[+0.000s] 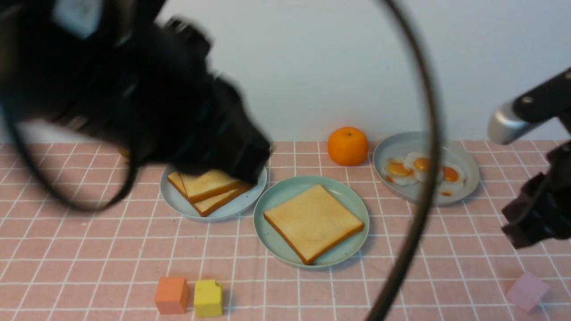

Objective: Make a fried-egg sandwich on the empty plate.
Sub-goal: Use the right arm to grab a fried egg

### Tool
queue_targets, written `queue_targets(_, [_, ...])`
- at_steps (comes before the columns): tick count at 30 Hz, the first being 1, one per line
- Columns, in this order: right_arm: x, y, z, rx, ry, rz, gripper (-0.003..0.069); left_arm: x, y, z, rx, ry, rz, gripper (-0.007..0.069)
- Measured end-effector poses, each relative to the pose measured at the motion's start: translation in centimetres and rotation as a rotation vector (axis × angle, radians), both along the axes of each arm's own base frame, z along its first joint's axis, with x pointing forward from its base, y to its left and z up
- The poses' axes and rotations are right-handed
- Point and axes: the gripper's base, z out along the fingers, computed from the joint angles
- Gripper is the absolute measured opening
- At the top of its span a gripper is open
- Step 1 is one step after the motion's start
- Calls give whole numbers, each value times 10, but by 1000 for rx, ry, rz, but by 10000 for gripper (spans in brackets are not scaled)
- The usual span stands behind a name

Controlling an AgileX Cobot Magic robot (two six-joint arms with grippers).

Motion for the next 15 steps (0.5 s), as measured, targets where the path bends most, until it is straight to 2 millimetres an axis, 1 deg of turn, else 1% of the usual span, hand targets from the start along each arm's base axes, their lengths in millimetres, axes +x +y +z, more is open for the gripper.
queue_targets(1, [11, 0, -5, -17, 13, -10, 126, -15, 14, -8, -12, 5, 11, 12])
queue_targets(2, [14, 0, -6, -22, 17, -11, 126, -21, 19, -11, -17, 7, 18, 12])
queue_targets(3, [33, -2, -12, -45, 38, -23, 120, -42, 39, -21, -61, 1, 45, 12])
queue_targets(4, [41, -3, -16, -56, 55, -19, 116, -53, 50, -25, -103, -12, 61, 12])
queue_targets(5, [46, -4, -18, -60, 60, -19, 111, -59, 56, -27, -124, -19, 69, 12])
queue_targets(6, [63, -8, -23, -63, 79, -25, 95, -78, 74, -34, -205, -52, 91, 12])
queue_targets(7, [68, -9, -23, -60, 78, -25, 90, -86, 81, -37, -241, -69, 99, 12])
queue_targets(8, [87, -12, -30, -47, 97, -19, 68, -106, 101, -46, -332, -115, 122, 12])
queue_targets(9, [90, -14, -29, -42, 93, -23, 63, -108, 102, -46, -342, -117, 125, 12])
queue_targets(10, [99, -14, -34, -33, 102, -21, 55, -113, 109, -50, -368, -133, 140, 12])
queue_targets(11, [113, -16, -40, -29, 113, 0, 44, -122, 120, -57, -408, -144, 175, 12])
queue_targets(13, [124, -14, -48, -36, 125, 38, 45, -125, 126, -61, -430, -150, 206, 12])
queue_targets(15, [135, -11, -58, -46, 130, 85, 60, -125, 128, -61, -435, -157, 224, 12])
